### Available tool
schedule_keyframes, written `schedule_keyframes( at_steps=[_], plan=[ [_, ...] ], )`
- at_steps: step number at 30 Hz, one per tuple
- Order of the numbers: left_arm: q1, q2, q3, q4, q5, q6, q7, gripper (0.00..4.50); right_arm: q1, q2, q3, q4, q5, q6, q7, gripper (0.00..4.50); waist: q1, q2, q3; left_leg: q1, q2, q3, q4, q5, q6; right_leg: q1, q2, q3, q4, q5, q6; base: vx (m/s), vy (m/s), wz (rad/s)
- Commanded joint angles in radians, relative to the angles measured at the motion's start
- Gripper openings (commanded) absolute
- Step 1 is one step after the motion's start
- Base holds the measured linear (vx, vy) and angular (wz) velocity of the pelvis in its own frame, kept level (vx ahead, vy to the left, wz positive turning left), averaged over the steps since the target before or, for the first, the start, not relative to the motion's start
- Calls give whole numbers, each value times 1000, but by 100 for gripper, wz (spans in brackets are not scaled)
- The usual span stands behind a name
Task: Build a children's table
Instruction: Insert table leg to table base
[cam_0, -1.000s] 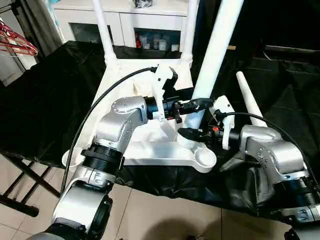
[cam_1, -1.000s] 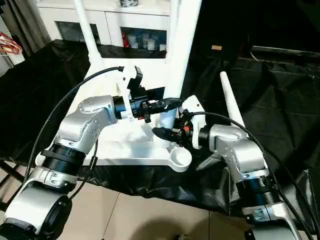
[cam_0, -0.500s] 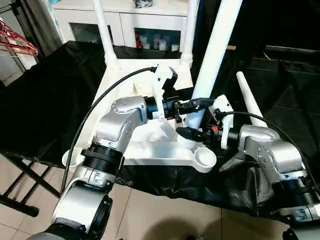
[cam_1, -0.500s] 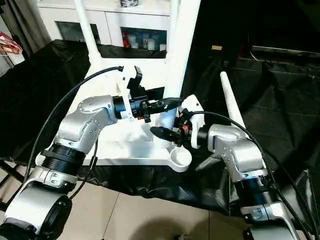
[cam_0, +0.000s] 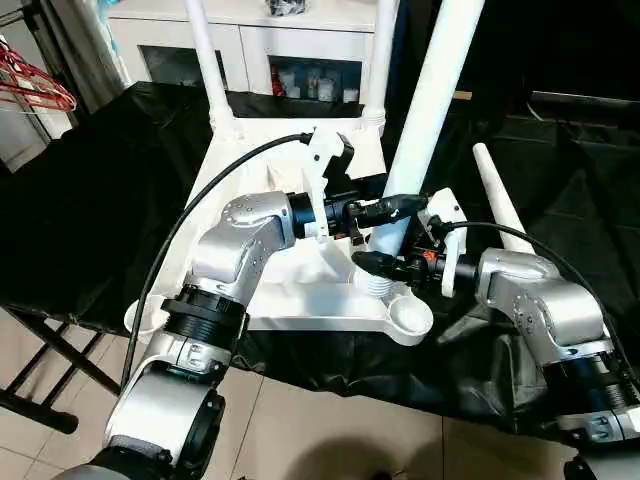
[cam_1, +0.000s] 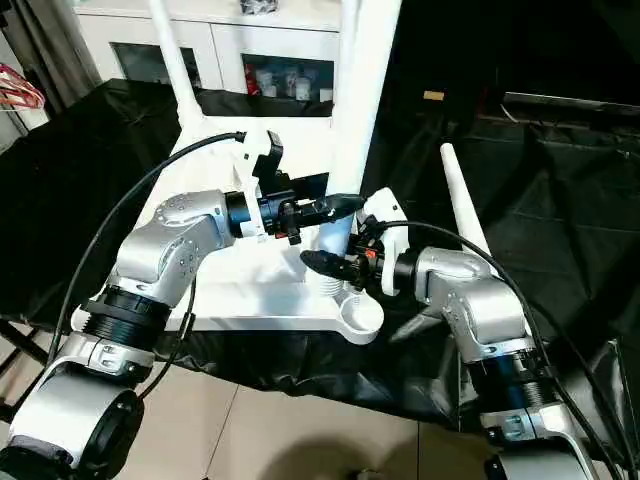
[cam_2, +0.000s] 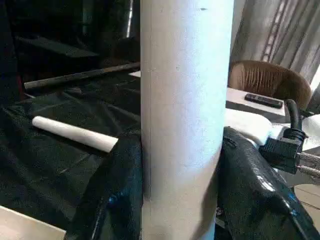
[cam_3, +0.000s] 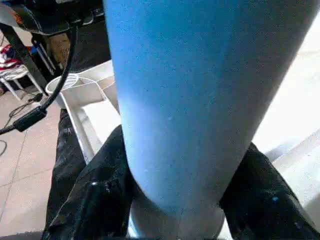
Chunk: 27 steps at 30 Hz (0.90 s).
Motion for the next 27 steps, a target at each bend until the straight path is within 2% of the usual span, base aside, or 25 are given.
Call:
schedule_keyframes(
  at_steps=[1, 7, 14, 15, 18, 20, 22, 27],
  plan=[
    [-9, 0, -14, -24, -1, 10, -11, 187, -26, 3, -13, -12, 23, -13, 12, 194, 6, -13, -74, -27, 4, 12, -64, 82, 127, 97, -39, 53, -60, -227, -152, 0, 0, 0],
    [-14, 0, -8, -16, -7, 23, -4, 187, -21, 3, -15, -16, 24, -17, 18, 191, 6, -11, -75, -28, 3, 11, -63, 85, 128, 98, -39, 53, -59, -219, -154, 0, 0, 0],
    [-14, -5, -3, -17, -13, 21, 5, 187, -20, 7, -16, -18, 20, -28, 15, 191, 5, -13, -75, -27, 3, 12, -63, 84, 129, 98, -38, 53, -59, -221, -154, 0, 0, 0],
    [-15, -5, -1, -15, -13, 20, 6, 187, -24, 14, -24, -19, 34, -10, 12, 247, 5, -12, -75, -27, 4, 12, -63, 84, 129, 98, -39, 53, -59, -220, -154, 0, 0, 0],
    [-14, -5, -2, -14, -12, 17, 5, 187, -29, 20, -34, -24, 50, 11, 9, 261, 4, -14, -75, -28, 4, 12, -62, 90, 134, 98, -38, 53, -58, -214, -156, 0, 0, 0],
    [-14, -6, -1, -11, -13, 16, 3, 187, -41, 22, -36, -5, 20, -22, -21, 287, 4, -11, -75, -27, 4, 12, -62, 92, 132, 96, -38, 52, -59, -219, -155, 0, 0, 0],
    [-15, -7, -1, -9, -13, 15, 3, 187, -49, 25, -41, 14, 14, -33, -31, 305, 3, -14, -75, -26, 3, 13, -63, 84, 126, 96, -38, 52, -60, -230, -153, 0, 0, 0],
    [-13, -6, 0, -15, -16, 20, 3, 186, -47, 24, -41, 12, 17, -37, -25, 305, 5, -15, -75, -28, 3, 12, -63, 87, 129, 98, -38, 53, -59, -230, -148, 0, 0, 0]
  ],
)
